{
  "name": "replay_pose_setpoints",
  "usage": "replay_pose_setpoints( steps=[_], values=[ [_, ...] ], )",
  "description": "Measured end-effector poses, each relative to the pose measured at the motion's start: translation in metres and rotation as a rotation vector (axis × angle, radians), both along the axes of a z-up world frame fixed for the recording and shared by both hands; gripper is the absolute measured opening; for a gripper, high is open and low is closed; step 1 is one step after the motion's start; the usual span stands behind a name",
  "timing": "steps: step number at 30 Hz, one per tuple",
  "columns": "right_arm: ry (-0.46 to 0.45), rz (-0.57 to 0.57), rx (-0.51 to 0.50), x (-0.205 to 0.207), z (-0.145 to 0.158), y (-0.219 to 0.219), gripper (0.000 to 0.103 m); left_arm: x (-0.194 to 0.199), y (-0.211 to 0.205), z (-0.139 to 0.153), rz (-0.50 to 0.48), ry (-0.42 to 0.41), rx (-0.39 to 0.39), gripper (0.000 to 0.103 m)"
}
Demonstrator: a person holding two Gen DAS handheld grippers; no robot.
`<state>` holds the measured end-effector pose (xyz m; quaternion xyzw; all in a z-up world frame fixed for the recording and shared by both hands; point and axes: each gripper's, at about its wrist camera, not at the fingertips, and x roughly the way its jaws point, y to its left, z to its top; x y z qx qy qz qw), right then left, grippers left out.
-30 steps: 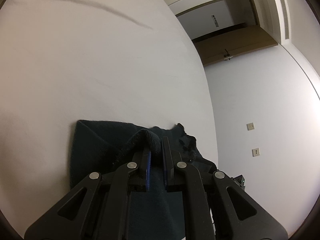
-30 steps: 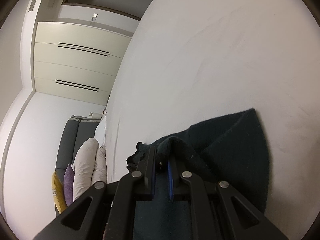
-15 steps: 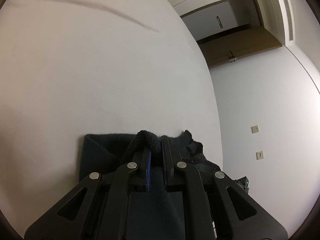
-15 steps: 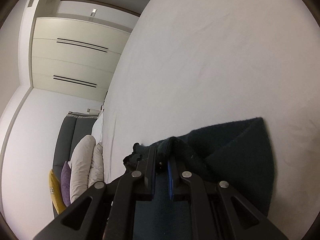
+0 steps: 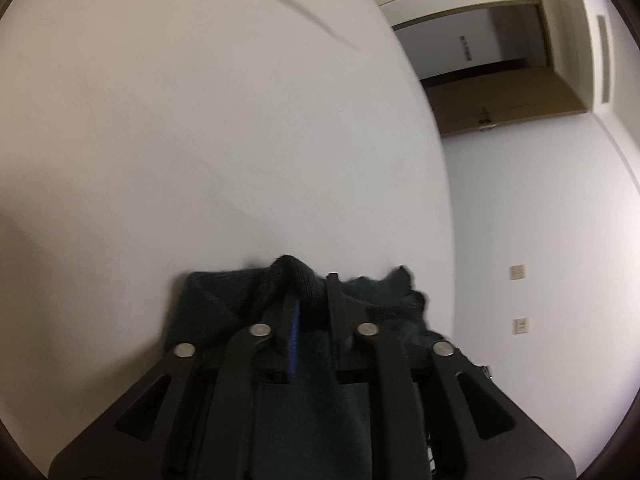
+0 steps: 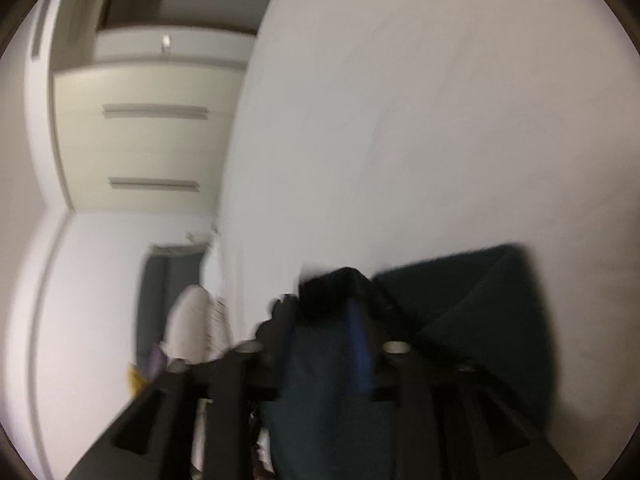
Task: Fold small clothes
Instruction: 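Lay the hem down near the collar and open both grippers, then grasp the folded edge of the sweater with both grippers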
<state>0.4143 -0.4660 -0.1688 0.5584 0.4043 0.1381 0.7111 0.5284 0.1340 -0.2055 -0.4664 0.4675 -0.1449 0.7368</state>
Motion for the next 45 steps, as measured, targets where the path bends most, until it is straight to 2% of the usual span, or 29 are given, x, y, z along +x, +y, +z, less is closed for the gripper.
replay_pose_setpoints(
  steps=[1, 2, 3, 5, 7, 9, 12, 14, 18, 21, 25, 30, 33, 35, 39, 45],
  values=[
    [-0.014, -0.027, -0.006, -0.005, 0.005, -0.009, 0.071, 0.002, 0.001, 0.003, 0.005, -0.011, -0.008, 0.027],
    [-0.025, -0.056, -0.016, -0.012, 0.009, -0.019, 0.072, 0.003, 0.001, 0.008, 0.012, -0.027, -0.005, 0.048],
    [-0.022, -0.083, -0.034, -0.018, 0.013, -0.029, 0.072, 0.003, 0.002, 0.013, 0.021, -0.047, -0.002, 0.077],
    [-0.026, -0.103, -0.058, -0.030, 0.020, -0.042, 0.072, 0.002, 0.002, 0.026, 0.050, -0.085, 0.011, 0.089],
    [-0.055, -0.101, -0.085, -0.040, 0.030, -0.047, 0.072, 0.002, 0.002, 0.034, 0.046, -0.099, 0.011, 0.089],
    [-0.077, -0.064, -0.164, -0.049, 0.042, -0.040, 0.072, -0.002, 0.002, 0.044, 0.044, -0.118, 0.021, 0.089],
    [-0.091, 0.068, -0.343, -0.055, 0.058, -0.013, 0.072, -0.013, 0.000, 0.053, 0.026, -0.134, 0.043, 0.089],
    [-0.096, 0.162, -0.454, -0.064, 0.063, 0.011, 0.070, -0.027, -0.005, 0.054, -0.002, -0.125, 0.051, 0.089],
    [-0.087, 0.238, -0.565, -0.092, 0.056, 0.031, 0.068, -0.073, -0.008, 0.055, -0.040, -0.145, 0.091, 0.089],
    [-0.076, 0.263, -0.541, -0.111, 0.045, 0.033, 0.066, -0.116, -0.004, 0.049, -0.037, -0.146, 0.120, 0.089],
    [-0.057, 0.266, -0.475, -0.124, 0.033, 0.028, 0.057, -0.158, -0.003, 0.040, -0.063, -0.136, 0.132, 0.089],
    [-0.054, 0.275, -0.449, -0.138, 0.029, 0.029, 0.049, -0.191, -0.014, 0.033, -0.122, -0.144, 0.135, 0.089],
    [-0.059, 0.291, -0.427, -0.144, 0.028, 0.030, 0.049, -0.201, -0.024, 0.030, -0.153, -0.156, 0.132, 0.089],
    [-0.074, 0.283, -0.370, -0.149, 0.026, 0.026, 0.049, -0.204, -0.029, 0.029, -0.170, -0.166, 0.141, 0.088],
    [-0.109, 0.256, -0.251, -0.156, 0.023, 0.013, 0.049, -0.208, -0.031, 0.025, -0.181, -0.173, 0.166, 0.076],
    [-0.111, 0.274, -0.255, -0.154, 0.022, 0.012, 0.047, -0.200, -0.033, 0.022, -0.205, -0.170, 0.197, 0.066]
  ],
)
